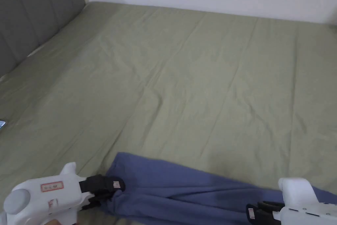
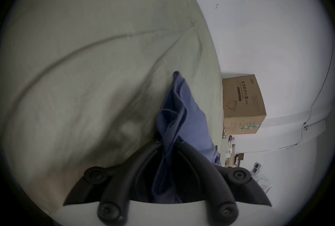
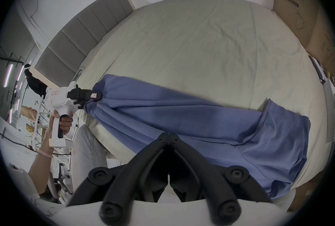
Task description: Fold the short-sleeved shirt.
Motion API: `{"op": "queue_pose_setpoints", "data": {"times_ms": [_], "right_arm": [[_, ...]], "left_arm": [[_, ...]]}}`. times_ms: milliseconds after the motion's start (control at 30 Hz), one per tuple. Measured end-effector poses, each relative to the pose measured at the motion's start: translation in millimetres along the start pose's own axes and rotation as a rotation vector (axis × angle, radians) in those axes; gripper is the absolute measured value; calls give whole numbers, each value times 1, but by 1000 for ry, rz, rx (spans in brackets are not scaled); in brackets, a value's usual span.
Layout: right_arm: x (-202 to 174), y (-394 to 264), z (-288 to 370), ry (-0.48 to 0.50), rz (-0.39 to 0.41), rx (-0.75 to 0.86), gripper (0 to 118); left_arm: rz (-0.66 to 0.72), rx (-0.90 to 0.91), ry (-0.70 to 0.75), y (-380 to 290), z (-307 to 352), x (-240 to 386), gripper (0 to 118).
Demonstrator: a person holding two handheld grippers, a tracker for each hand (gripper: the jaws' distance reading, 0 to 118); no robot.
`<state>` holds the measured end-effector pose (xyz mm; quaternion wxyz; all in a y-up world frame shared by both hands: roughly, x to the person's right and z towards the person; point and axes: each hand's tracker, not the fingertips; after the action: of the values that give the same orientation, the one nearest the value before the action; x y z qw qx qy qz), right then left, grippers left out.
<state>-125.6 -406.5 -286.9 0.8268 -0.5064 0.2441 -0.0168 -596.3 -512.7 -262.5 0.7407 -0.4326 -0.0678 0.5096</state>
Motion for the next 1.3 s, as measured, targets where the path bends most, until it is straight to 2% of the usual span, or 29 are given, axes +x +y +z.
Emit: {"op": "queue_pose_setpoints", "data": {"times_ms": [233, 400, 600, 667, 833, 867, 900, 933, 967, 1000, 1033, 1233, 1267, 1300], "right_arm": [[28, -9, 30, -34, -54, 64, 0], [51, -23, 54, -52, -136, 120, 0], [82, -51, 75, -80, -269, 166, 0], [94, -61, 82, -85, -328, 174, 0], [113, -81, 96, -111, -393, 197, 0], [115, -84, 98, -115, -403, 197, 0], [118, -87, 99, -119, -410, 195, 0], [120, -88, 99, -123, -414, 195, 0], [121, -90, 100, -123, -418, 193, 0], [121, -91, 99, -124, -422, 192, 0], [121, -92, 99, -125, -425, 192, 0], [120, -89, 89, -112, -432, 186, 0], [117, -88, 88, -105, -424, 184, 0], [115, -88, 86, -101, -418, 182, 0]], "left_arm": [[-202, 57, 129, -12, 16, 72, 5], [-493, 79, 169, -48, 10, 170, 5], [-818, -122, 99, -114, -67, 246, 5], [-837, -211, 76, -133, -104, 253, 5], [-840, -363, 98, -163, -174, 248, 8], [-839, -382, 135, -166, -185, 246, 17], [-797, -404, 150, -169, -191, 244, 33], [-774, -434, 126, -168, -194, 240, 57], [-739, -467, 94, -168, -195, 236, 92], [-708, -476, 73, -168, -193, 236, 109], [-701, -467, 68, -166, -189, 238, 113], [-638, -262, 74, -134, -133, 239, 113], [-617, -218, 74, -129, -123, 236, 108], [-608, -181, 76, -125, -117, 234, 98]]}}
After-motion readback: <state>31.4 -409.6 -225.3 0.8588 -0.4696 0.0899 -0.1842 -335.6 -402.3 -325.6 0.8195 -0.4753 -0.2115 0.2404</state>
